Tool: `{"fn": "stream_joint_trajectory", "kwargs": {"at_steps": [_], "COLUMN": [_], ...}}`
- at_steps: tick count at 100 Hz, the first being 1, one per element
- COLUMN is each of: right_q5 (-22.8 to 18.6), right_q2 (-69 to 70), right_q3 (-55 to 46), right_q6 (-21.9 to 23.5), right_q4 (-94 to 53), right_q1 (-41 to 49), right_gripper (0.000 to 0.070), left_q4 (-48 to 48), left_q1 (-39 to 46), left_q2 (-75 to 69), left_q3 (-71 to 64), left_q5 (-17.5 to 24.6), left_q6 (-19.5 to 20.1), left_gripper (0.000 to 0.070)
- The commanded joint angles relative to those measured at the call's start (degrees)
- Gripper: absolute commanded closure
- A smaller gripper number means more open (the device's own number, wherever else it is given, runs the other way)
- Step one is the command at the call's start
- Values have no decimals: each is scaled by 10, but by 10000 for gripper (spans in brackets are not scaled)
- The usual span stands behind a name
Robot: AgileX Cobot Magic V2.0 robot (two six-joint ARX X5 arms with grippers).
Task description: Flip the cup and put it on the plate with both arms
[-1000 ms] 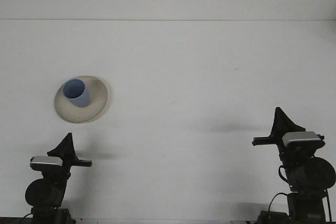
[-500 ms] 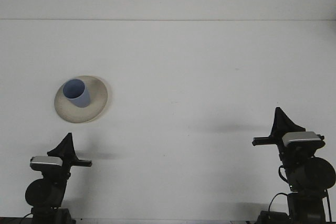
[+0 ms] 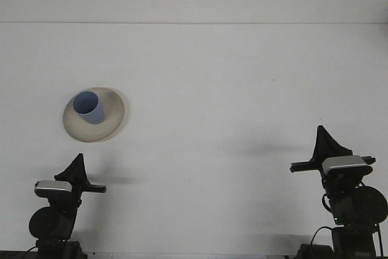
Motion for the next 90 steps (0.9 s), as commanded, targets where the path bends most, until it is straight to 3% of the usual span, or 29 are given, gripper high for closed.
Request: {"fn": "stream_joint_trajectory", "kwargs": {"at_steps": [1,8,22,47,90], "right_q5": [-1,0,8,63,63], "right_q2": [-16,-45,-128,-240,-239], "right_q3": [-23,-60,-154,-265,-278], "right_q6": [-95,-127,-131,-142,-148], "right_q4": [6,7,6,9,13], "right_q1": [18,31,33,29,26], "right_gripper": [700,700,700,700,700], "left_q4": [6,6,6,6,6], "left_q1": [1,1,1,1,1], "left_q2": [-1,-1,-1,-1,-1], "left_q3": [-12,-12,-12,-12,-12], "left_q5": [-3,-3,-3,-3,-3], "left_q6": [-1,-1,-1,-1,-1], "left_gripper": [685,684,685,685,685]}}
